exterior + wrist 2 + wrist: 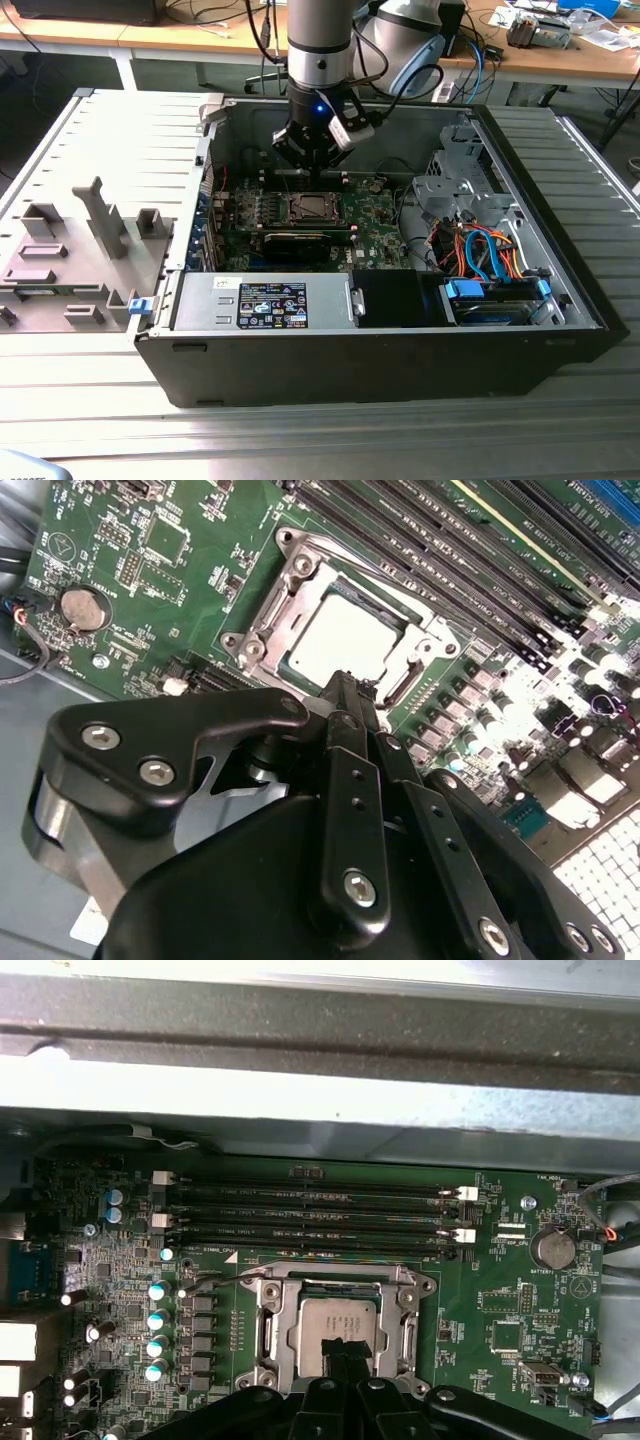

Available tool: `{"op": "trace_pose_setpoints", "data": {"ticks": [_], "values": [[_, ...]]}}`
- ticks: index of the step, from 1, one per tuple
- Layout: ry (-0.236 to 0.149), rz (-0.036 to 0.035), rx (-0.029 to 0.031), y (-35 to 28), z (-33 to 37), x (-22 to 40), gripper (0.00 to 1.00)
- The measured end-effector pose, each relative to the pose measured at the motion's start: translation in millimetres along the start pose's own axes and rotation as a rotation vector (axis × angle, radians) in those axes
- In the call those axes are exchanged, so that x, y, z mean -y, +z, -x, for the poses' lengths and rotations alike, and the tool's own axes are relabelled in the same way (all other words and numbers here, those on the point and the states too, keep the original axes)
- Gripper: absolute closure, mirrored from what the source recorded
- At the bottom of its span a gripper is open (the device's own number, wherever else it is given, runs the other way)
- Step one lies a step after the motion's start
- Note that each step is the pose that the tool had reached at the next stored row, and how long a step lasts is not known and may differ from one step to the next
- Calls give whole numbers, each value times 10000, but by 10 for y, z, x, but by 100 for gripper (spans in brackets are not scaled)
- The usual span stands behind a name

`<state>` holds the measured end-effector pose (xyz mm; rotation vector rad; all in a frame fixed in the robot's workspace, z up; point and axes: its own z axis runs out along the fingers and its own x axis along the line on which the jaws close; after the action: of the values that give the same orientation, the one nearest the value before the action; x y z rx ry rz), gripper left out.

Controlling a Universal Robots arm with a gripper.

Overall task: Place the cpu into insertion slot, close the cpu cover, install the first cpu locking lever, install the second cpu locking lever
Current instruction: 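Install the first cpu locking lever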

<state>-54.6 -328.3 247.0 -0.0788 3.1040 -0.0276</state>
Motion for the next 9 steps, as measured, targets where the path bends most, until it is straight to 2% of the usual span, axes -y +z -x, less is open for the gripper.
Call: {"op": "trace_pose_setpoints", "data": {"ticks": [9], "values": [[0,0,-1,-2,-48,-3,89]]}}
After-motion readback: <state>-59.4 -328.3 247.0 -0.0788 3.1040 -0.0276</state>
